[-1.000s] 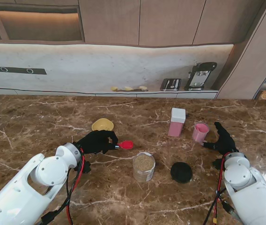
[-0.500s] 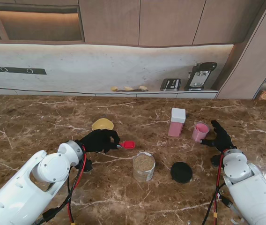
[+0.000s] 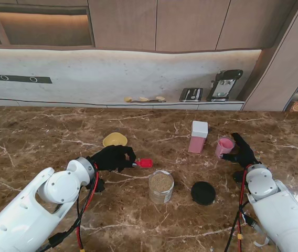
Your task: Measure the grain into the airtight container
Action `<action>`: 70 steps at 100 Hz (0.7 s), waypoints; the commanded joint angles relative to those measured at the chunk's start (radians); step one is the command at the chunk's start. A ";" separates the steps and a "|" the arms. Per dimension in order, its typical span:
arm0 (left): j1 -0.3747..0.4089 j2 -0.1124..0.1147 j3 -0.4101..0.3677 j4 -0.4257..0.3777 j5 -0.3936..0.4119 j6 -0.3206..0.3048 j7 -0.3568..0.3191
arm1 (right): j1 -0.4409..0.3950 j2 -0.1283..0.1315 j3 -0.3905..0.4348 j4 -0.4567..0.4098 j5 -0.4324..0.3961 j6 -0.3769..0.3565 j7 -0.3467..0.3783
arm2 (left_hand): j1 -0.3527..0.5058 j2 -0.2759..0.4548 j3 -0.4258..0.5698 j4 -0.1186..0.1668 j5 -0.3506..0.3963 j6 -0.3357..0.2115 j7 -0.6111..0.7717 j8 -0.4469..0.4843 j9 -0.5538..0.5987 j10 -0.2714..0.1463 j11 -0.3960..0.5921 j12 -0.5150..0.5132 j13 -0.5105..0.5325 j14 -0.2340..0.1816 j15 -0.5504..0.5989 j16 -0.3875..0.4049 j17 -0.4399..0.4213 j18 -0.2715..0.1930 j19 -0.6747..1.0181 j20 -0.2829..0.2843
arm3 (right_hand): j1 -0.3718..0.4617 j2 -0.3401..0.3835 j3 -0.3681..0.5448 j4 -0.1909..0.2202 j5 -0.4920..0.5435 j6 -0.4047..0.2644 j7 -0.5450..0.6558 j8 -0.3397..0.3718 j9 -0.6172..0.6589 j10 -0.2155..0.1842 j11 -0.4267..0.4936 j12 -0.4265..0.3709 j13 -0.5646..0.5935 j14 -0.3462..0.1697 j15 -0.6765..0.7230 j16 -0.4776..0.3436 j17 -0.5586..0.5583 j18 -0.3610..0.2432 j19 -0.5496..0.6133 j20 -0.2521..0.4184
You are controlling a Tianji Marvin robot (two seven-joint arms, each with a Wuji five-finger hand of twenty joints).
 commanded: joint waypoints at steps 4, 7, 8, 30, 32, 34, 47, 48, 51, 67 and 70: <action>0.000 -0.002 0.005 0.006 -0.001 0.004 0.002 | 0.006 -0.032 -0.013 0.051 0.029 -0.001 0.032 | 0.019 0.004 0.115 0.027 0.051 -0.086 0.033 0.051 0.050 -0.017 0.026 0.019 0.050 0.033 0.070 -0.009 0.001 0.020 0.052 0.018 | -0.053 -0.045 0.044 -0.043 0.009 -0.045 0.021 0.026 -0.038 -0.007 0.000 0.017 -0.041 0.070 0.000 0.021 0.081 0.175 0.117 0.066; 0.000 -0.002 0.006 0.006 -0.001 0.004 0.002 | 0.011 -0.035 -0.015 0.063 0.037 -0.005 0.035 | 0.019 0.004 0.116 0.027 0.051 -0.086 0.033 0.051 0.049 -0.017 0.026 0.019 0.050 0.033 0.070 -0.009 0.001 0.019 0.052 0.018 | -0.054 -0.047 0.042 -0.044 0.017 -0.054 0.026 0.027 -0.039 -0.007 -0.002 0.017 -0.043 0.070 0.000 0.022 0.080 0.175 0.117 0.068; 0.000 -0.002 0.006 0.006 -0.001 0.004 0.002 | 0.013 -0.036 -0.016 0.067 0.039 -0.007 0.036 | 0.018 0.003 0.116 0.027 0.051 -0.086 0.033 0.051 0.049 -0.017 0.026 0.019 0.050 0.033 0.070 -0.009 0.001 0.019 0.052 0.018 | -0.054 -0.048 0.042 -0.044 0.020 -0.056 0.028 0.028 -0.039 -0.007 -0.003 0.017 -0.043 0.070 0.000 0.022 0.081 0.175 0.117 0.069; 0.005 0.000 0.000 -0.001 0.007 0.009 -0.005 | 0.045 -0.053 -0.018 0.134 0.097 -0.033 0.085 | 0.014 0.004 0.122 0.026 0.048 -0.089 0.031 0.052 0.046 -0.019 0.026 0.020 0.050 0.033 0.067 -0.009 -0.005 0.017 0.051 0.019 | -0.041 -0.046 0.036 -0.042 0.120 -0.133 0.100 0.050 -0.045 -0.008 -0.039 0.017 -0.079 0.066 -0.007 0.025 0.063 0.168 0.116 0.093; 0.006 0.000 0.000 -0.002 0.008 0.010 -0.006 | 0.047 -0.054 -0.019 0.140 0.098 -0.033 0.087 | 0.014 0.004 0.122 0.026 0.048 -0.089 0.031 0.053 0.046 -0.019 0.026 0.020 0.050 0.033 0.067 -0.009 -0.005 0.017 0.051 0.019 | -0.039 -0.043 0.033 -0.042 0.124 -0.140 0.116 0.058 -0.044 -0.007 -0.043 0.020 -0.080 0.066 -0.007 0.026 0.062 0.168 0.115 0.098; 0.006 0.000 -0.001 -0.003 0.008 0.010 -0.006 | 0.051 -0.056 -0.021 0.147 0.098 -0.035 0.086 | 0.014 0.004 0.122 0.026 0.049 -0.088 0.031 0.053 0.046 -0.019 0.026 0.021 0.050 0.032 0.067 -0.009 -0.006 0.017 0.051 0.020 | -0.038 -0.043 0.030 -0.041 0.133 -0.148 0.131 0.064 -0.043 -0.007 -0.046 0.023 -0.081 0.066 -0.007 0.027 0.062 0.168 0.115 0.102; 0.008 0.001 -0.004 -0.006 0.013 0.013 -0.006 | 0.066 -0.062 -0.030 0.181 0.107 -0.042 0.101 | 0.013 0.003 0.125 0.025 0.047 -0.089 0.031 0.053 0.045 -0.018 0.026 0.021 0.050 0.032 0.066 -0.009 -0.007 0.018 0.051 0.021 | -0.027 -0.036 0.028 -0.039 0.181 -0.191 0.170 0.081 -0.046 -0.009 -0.055 0.026 -0.094 0.064 -0.013 0.026 0.054 0.166 0.108 0.109; 0.008 0.001 -0.004 -0.006 0.013 0.013 -0.006 | 0.067 -0.063 -0.031 0.182 0.108 -0.042 0.102 | 0.013 0.003 0.125 0.025 0.047 -0.089 0.031 0.053 0.045 -0.018 0.026 0.021 0.050 0.032 0.065 -0.009 -0.007 0.018 0.052 0.021 | -0.026 -0.036 0.027 -0.039 0.181 -0.191 0.171 0.082 -0.047 -0.010 -0.056 0.025 -0.096 0.064 -0.013 0.026 0.052 0.165 0.108 0.109; 0.008 0.001 -0.004 -0.006 0.015 0.012 -0.007 | 0.068 -0.064 -0.032 0.185 0.111 -0.041 0.108 | 0.012 0.004 0.125 0.025 0.047 -0.089 0.031 0.054 0.045 -0.018 0.026 0.022 0.050 0.032 0.065 -0.009 -0.007 0.019 0.052 0.021 | -0.024 -0.033 0.025 -0.039 0.183 -0.192 0.172 0.082 -0.049 -0.009 -0.059 0.024 -0.101 0.063 -0.015 0.025 0.049 0.164 0.106 0.110; 0.008 0.002 -0.006 -0.007 0.017 0.011 -0.008 | 0.072 -0.069 -0.044 0.203 0.123 -0.040 0.130 | 0.009 0.005 0.129 0.024 0.045 -0.089 0.031 0.055 0.043 -0.021 0.026 0.023 0.050 0.032 0.064 -0.009 -0.008 0.018 0.051 0.022 | -0.019 -0.030 0.016 -0.037 0.181 -0.190 0.116 0.033 -0.051 -0.013 -0.095 0.014 -0.129 0.057 -0.042 0.015 0.026 0.160 0.088 0.128; 0.009 0.002 -0.007 -0.008 0.017 0.012 -0.007 | 0.072 -0.071 -0.045 0.205 0.128 -0.039 0.133 | 0.010 0.004 0.129 0.023 0.046 -0.089 0.032 0.055 0.043 -0.020 0.026 0.023 0.050 0.032 0.064 -0.009 -0.007 0.018 0.051 0.022 | -0.017 -0.031 0.012 -0.037 0.176 -0.189 0.100 0.017 -0.049 -0.012 -0.107 0.010 -0.129 0.057 -0.056 0.012 0.022 0.160 0.086 0.134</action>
